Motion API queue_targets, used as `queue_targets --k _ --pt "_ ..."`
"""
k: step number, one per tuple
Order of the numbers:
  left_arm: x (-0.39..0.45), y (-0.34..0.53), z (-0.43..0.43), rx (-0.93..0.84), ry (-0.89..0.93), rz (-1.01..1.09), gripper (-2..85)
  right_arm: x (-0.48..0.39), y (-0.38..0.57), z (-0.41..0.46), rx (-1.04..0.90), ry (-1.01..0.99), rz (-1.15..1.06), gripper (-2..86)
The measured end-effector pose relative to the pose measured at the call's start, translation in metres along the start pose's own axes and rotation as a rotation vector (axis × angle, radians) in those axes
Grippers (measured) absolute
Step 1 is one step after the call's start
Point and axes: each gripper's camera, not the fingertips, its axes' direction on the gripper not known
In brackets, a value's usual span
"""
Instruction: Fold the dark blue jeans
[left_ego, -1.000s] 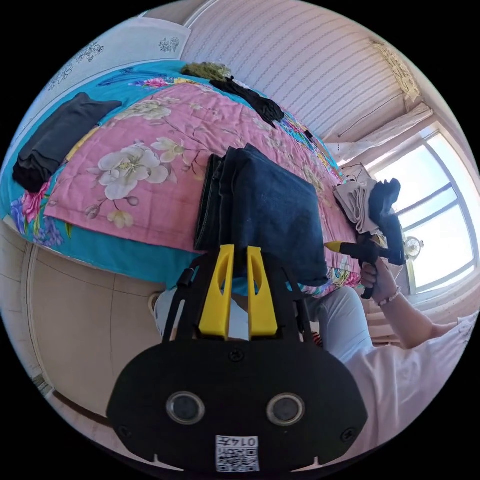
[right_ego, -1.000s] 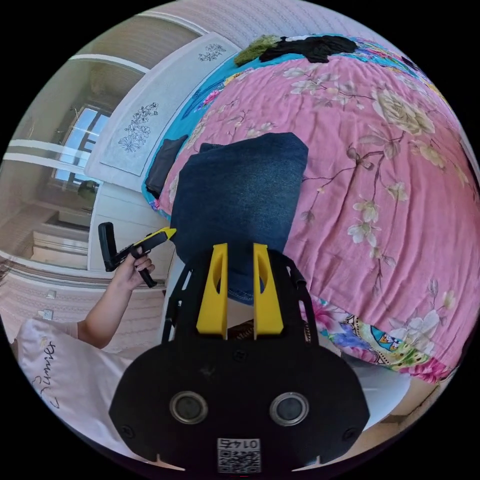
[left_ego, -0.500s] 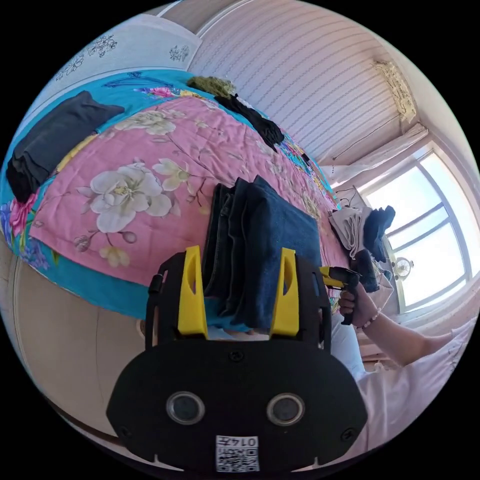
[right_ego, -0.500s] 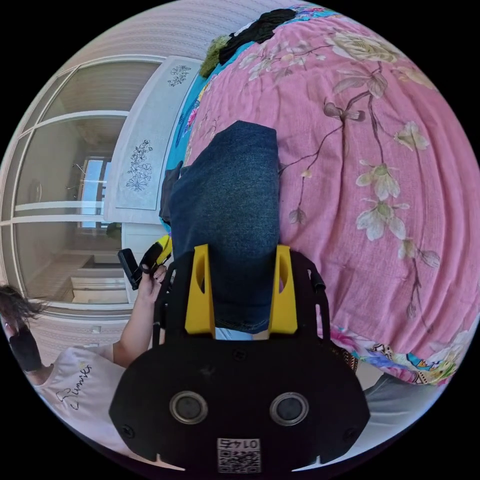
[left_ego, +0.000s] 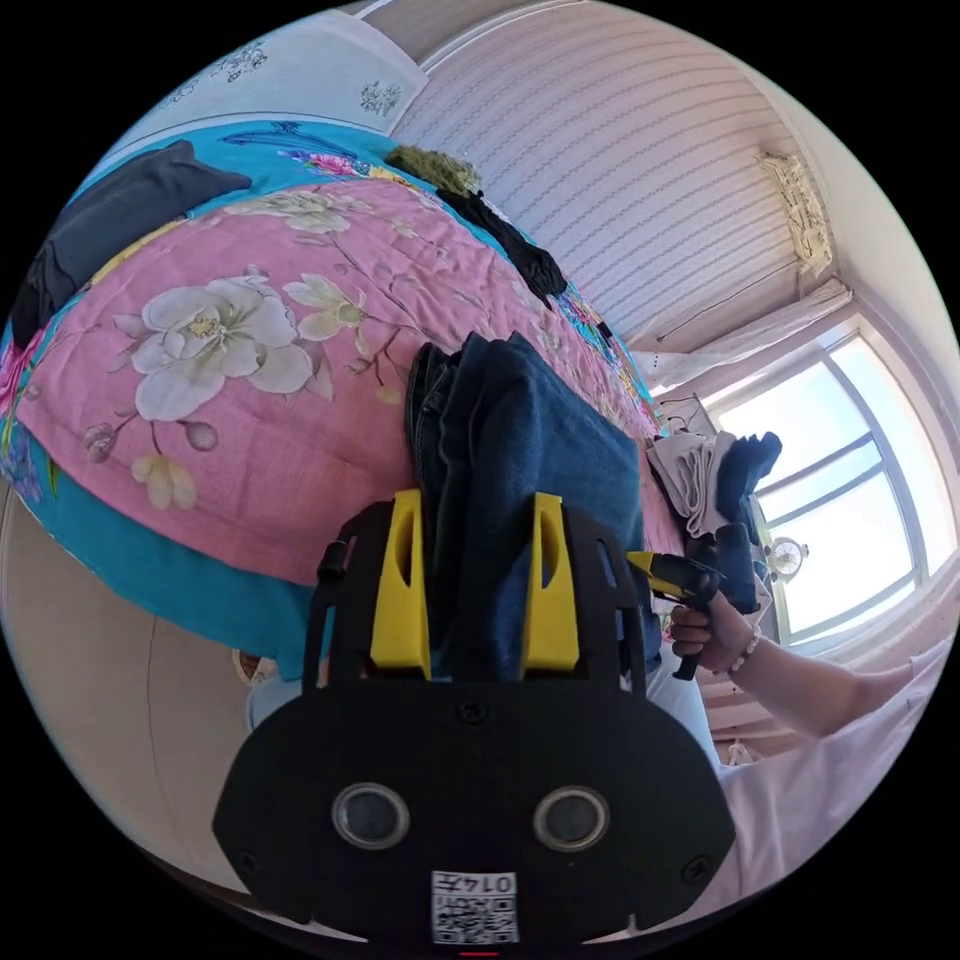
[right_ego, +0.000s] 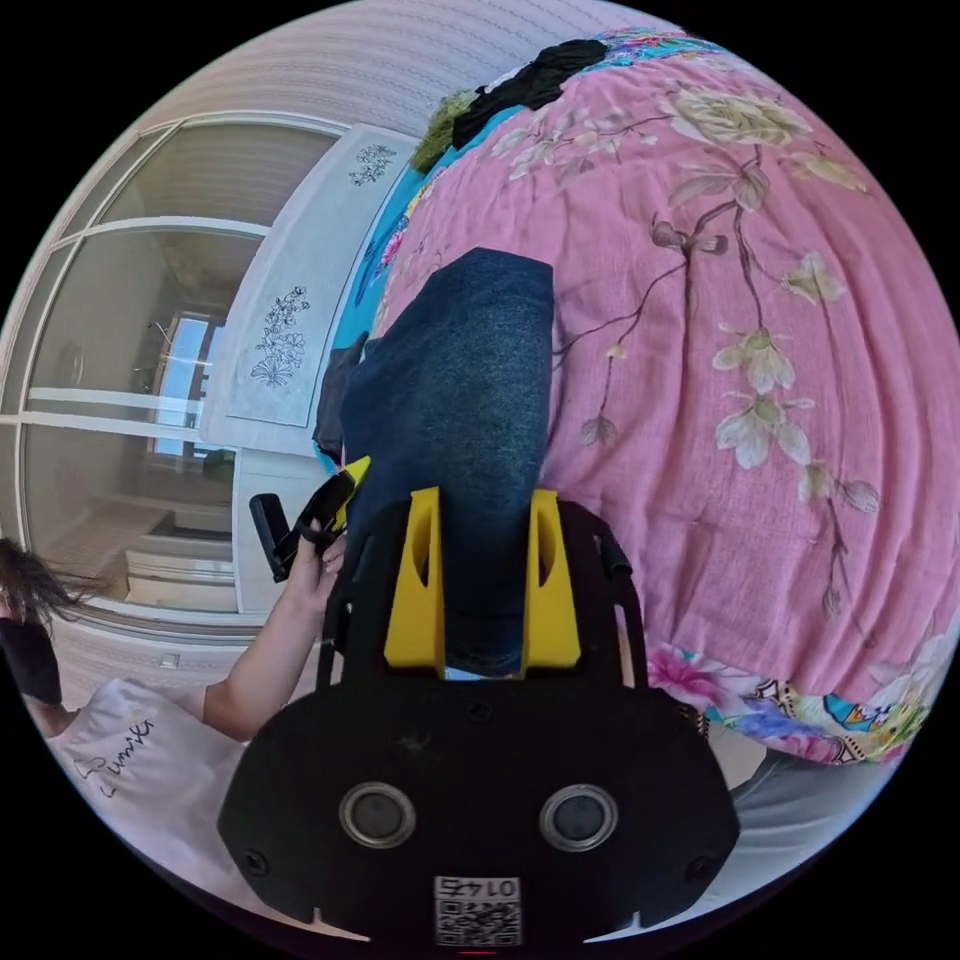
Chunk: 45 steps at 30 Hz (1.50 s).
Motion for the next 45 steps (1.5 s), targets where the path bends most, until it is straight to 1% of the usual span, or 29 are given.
queue_targets --k 1,3,5,8,10,12,13,14,16,18,19,21,23,25,26,27,28,29,30,32,34,35,36,37,39,40,42,43,45 --pt "0.001 -0.001 -0.005 -0.019 -0.003 0.011 12.4 -0.006 -0.001 -0.004 -0.007 0.004 -0.021 8.5" --pt "0.002 0.0 -0.011 -0.045 0.007 0.023 11.2 -0.037 -0.007 -0.02 -0.034 0.015 -0.147 5.3" --pt "-0.002 0.009 -0.019 -0.051 0.047 -0.004 10.1 -0.067 -0.011 -0.029 -0.074 0.089 -0.26 4.4" --pt "-0.005 0.037 -0.041 0.021 0.084 -0.068 9.2 -0.12 -0.018 -0.041 -0.137 0.186 -0.459 3.4" --pt "-0.003 0.069 -0.072 0.171 0.055 -0.126 9.1 -0.156 -0.022 -0.043 -0.18 0.213 -0.586 3.1" --pt "-0.006 0.092 -0.099 0.277 0.034 -0.189 8.9 -0.21 -0.024 -0.034 -0.233 0.253 -0.796 2.7" --pt "-0.009 0.106 -0.119 0.355 0.021 -0.229 8.7 -0.223 -0.025 -0.03 -0.246 0.253 -0.846 2.7" --pt "-0.011 0.112 -0.13 0.396 0.013 -0.249 8.7 -0.249 -0.027 -0.022 -0.272 0.239 -0.945 2.6" --pt "-0.01 0.129 -0.178 0.548 -0.057 -0.274 8.4 -0.289 -0.031 -0.006 -0.315 0.201 -1.082 2.7" --pt "-0.006 0.129 -0.216 0.657 -0.125 -0.271 8.4 -0.344 -0.043 0.014 -0.361 0.131 -1.243 3.2" --pt "-0.004 0.121 -0.236 0.724 -0.178 -0.271 8.5 -0.359 -0.048 0.019 -0.368 0.116 -1.282 3.4" --pt "-0.005 0.096 -0.259 0.802 -0.28 -0.269 9.4 -0.42 -0.075 0.044 -0.371 0.108 -1.412 4.6" --pt "-0.017 0.067 -0.268 0.868 -0.343 -0.336 11.3 -0.461 -0.109 0.075 -0.363 0.17 -1.397 5.6" --pt "-0.04 0.033 -0.26 0.853 -0.488 -0.407 14.8 -0.487 -0.146 0.107 -0.343 0.268 -1.29 5.2" --pt "-0.048 0.028 -0.256 0.834 -0.501 -0.415 14.8 -0.49 -0.163 0.122 -0.297 0.358 -1.213 3.9" --pt "-0.062 0.023 -0.245 0.768 -0.513 -0.405 14.9 -0.482 -0.172 0.13 -0.271 0.412 -1.112 4.3" --pt "-0.074 0.026 -0.237 0.708 -0.495 -0.414 13.9 -0.476 -0.173 0.132 -0.282 0.397 -1.087 4.5" --pt "-0.076 0.031 -0.234 0.698 -0.485 -0.397 13.4 -0.459 -0.166 0.133 -0.32 0.34 -1.073 5.4" --pt "-0.074 0.045 -0.23 0.685 -0.464 -0.336 12.8 -0.438 -0.151 0.13 -0.355 0.299 -1.097 5.9" --pt "-0.055 0.071 -0.221 0.669 -0.449 -0.223 12.3 -0.391 -0.118 0.117 -0.39 0.29 -1.155 6.0" --pt "-0.003 0.107 -0.199 0.59 -0.511 -0.024 11.1 -0.327 -0.079 0.094 -0.399 0.289 -1.155 5.9" --pt "0.013 0.117 -0.191 0.57 -0.535 0.026 11.0 -0.277 -0.053 0.073 -0.411 0.276 -1.111 5.8" --pt "0.046 0.137 -0.176 0.533 -0.575 0.12 10.8 -0.226 -0.026 0.05 -0.423 0.262 -1.035 5.7" --pt "0.078 0.154 -0.159 0.49 -0.598 0.2 10.7 -0.2 -0.012 0.037 -0.429 0.256 -0.987 5.6" --pt "0.122 0.175 -0.133 0.445 -0.588 0.28 10.7 -0.1 0.046 -0.025 -0.419 0.259 -0.754 5.2" --pt "0.149 0.183 -0.114 0.421 -0.557 0.317 10.8 -0.078 0.061 -0.044 -0.398 0.261 -0.691 5.1" --pt "0.191 0.189 -0.084 0.394 -0.486 0.38 11.3 -0.002 0.128 -0.125 -0.232 0.26 -0.459 4.5" --pt "0.222 0.19 -0.062 0.38 -0.432 0.445 11.9 0.014 0.145 -0.145 -0.181 0.262 -0.412 4.5" --pt "0.27 0.188 -0.028 0.363 -0.355 0.552 13.9 0.069 0.219 -0.218 0.029 0.312 -0.268 4.8"
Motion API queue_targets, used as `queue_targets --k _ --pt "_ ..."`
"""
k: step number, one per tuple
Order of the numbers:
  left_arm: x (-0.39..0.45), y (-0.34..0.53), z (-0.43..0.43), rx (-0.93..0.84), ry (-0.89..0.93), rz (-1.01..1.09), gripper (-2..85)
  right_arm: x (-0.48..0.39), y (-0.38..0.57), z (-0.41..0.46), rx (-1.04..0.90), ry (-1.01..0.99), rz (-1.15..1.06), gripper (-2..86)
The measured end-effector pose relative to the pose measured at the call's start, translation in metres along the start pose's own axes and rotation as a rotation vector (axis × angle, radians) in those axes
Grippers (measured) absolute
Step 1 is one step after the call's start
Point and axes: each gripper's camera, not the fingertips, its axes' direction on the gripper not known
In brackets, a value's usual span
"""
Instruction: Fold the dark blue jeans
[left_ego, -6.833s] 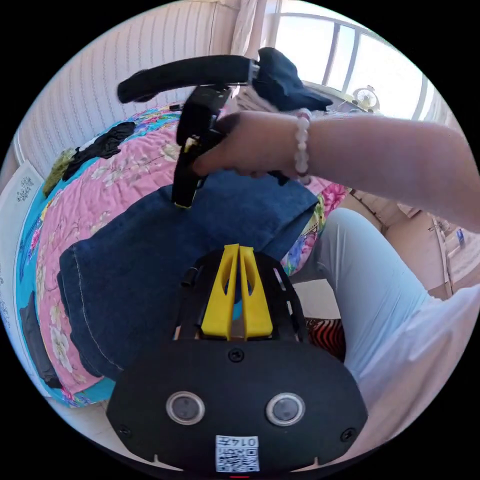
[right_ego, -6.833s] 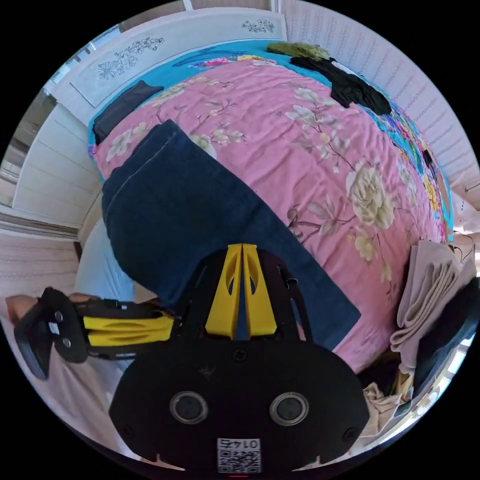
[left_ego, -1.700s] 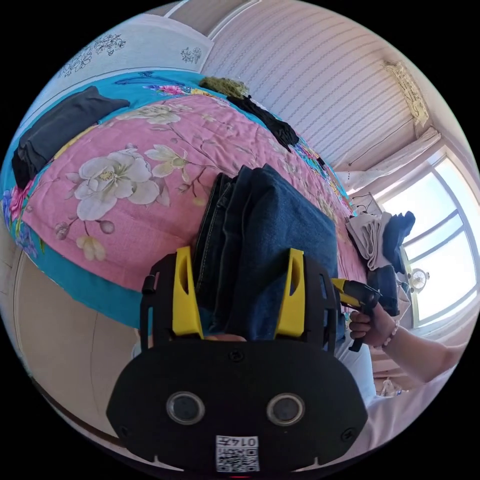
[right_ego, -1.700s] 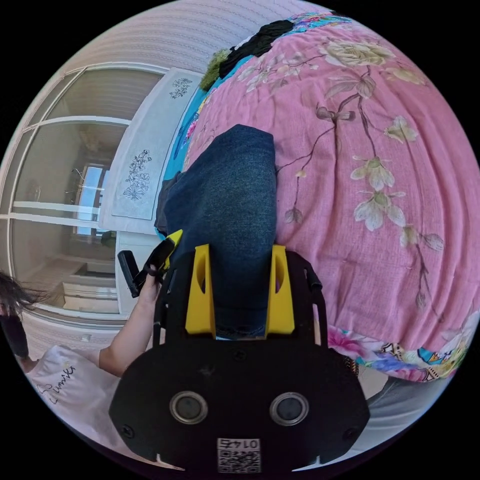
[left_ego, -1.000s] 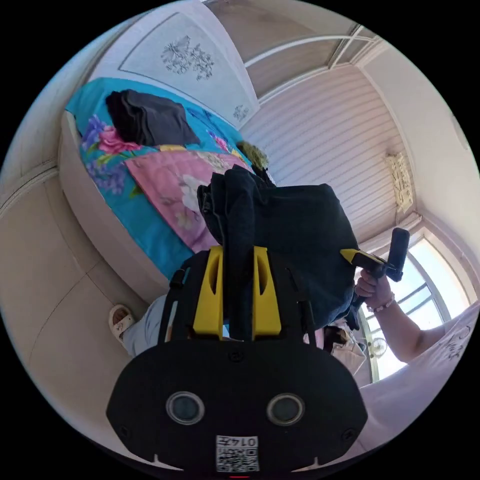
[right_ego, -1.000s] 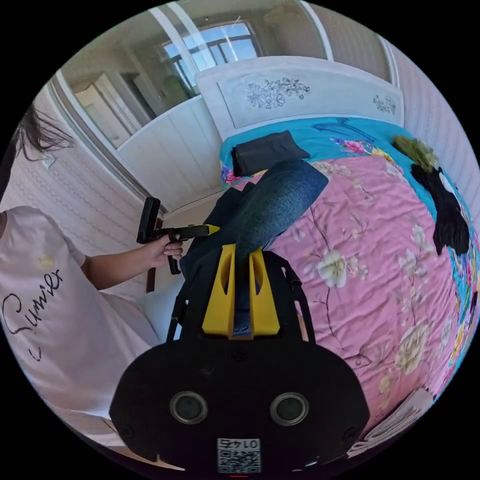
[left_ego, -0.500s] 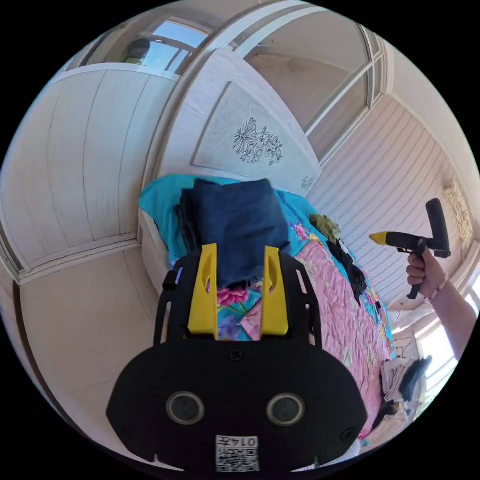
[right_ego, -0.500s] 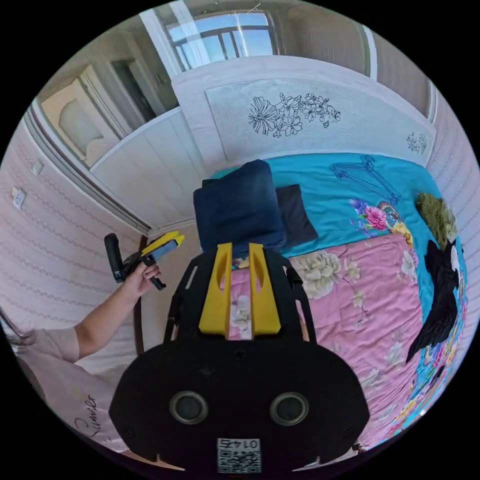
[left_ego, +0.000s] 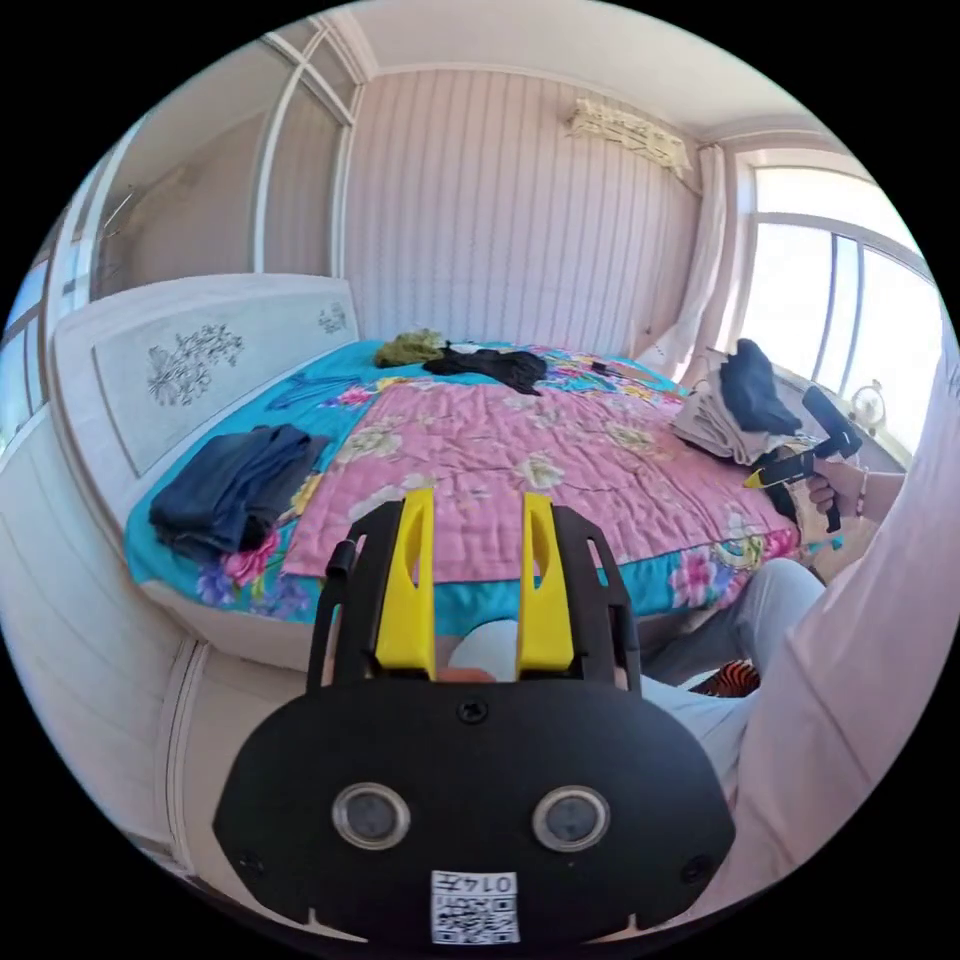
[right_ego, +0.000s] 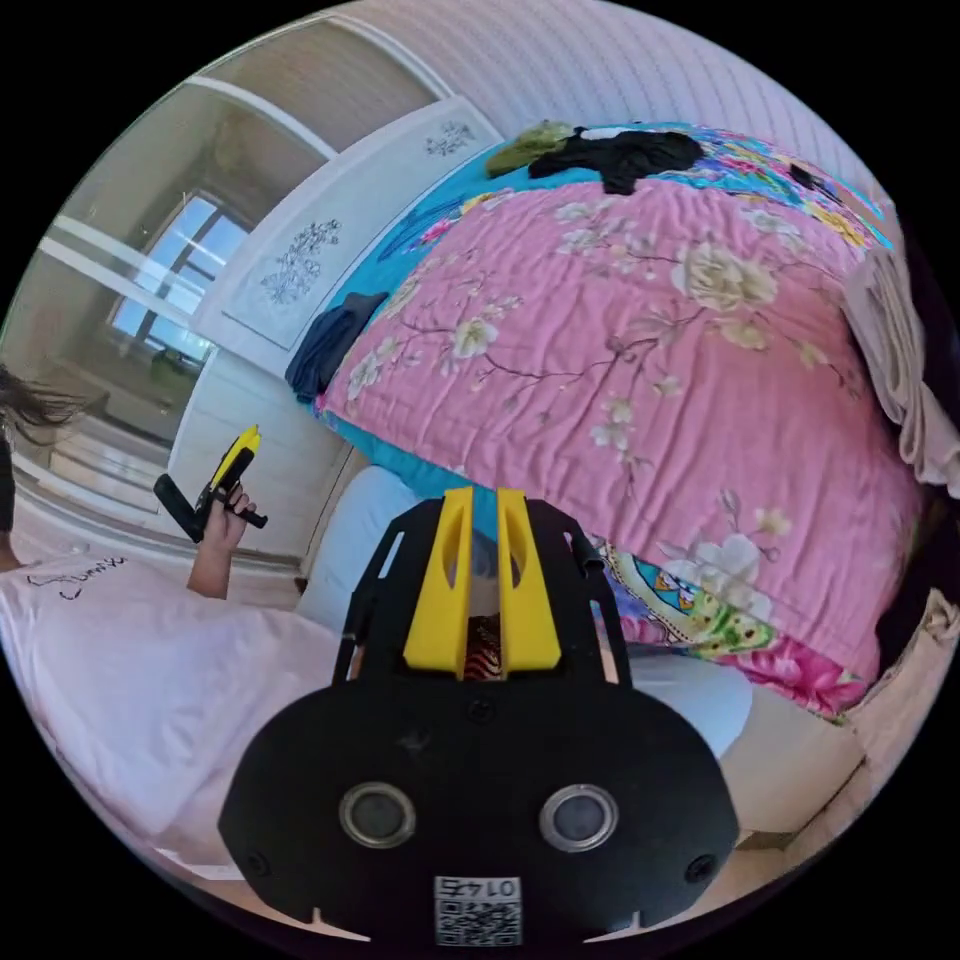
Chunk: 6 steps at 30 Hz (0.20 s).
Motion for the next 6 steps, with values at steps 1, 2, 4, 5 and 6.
queue_targets --k 1,2,4,5,6 --pt "0.034 -0.014 0.013 0.02 0.057 0.063 14.9 0.011 0.021 -0.012 0.04 0.029 0.035 4.9" --pt "0.051 -0.021 0.019 0.029 0.085 0.092 15.4 0.031 0.063 -0.033 0.116 0.082 0.1 5.7" --pt "0.115 -0.046 0.042 0.055 0.226 0.177 16.6 0.055 0.123 -0.059 0.226 0.131 0.178 7.0" --pt "0.13 -0.052 0.047 0.061 0.261 0.193 16.7 0.068 0.161 -0.072 0.296 0.164 0.218 8.3" --pt "0.161 -0.062 0.057 0.075 0.325 0.218 16.7 0.079 0.199 -0.083 0.353 0.206 0.25 9.9"
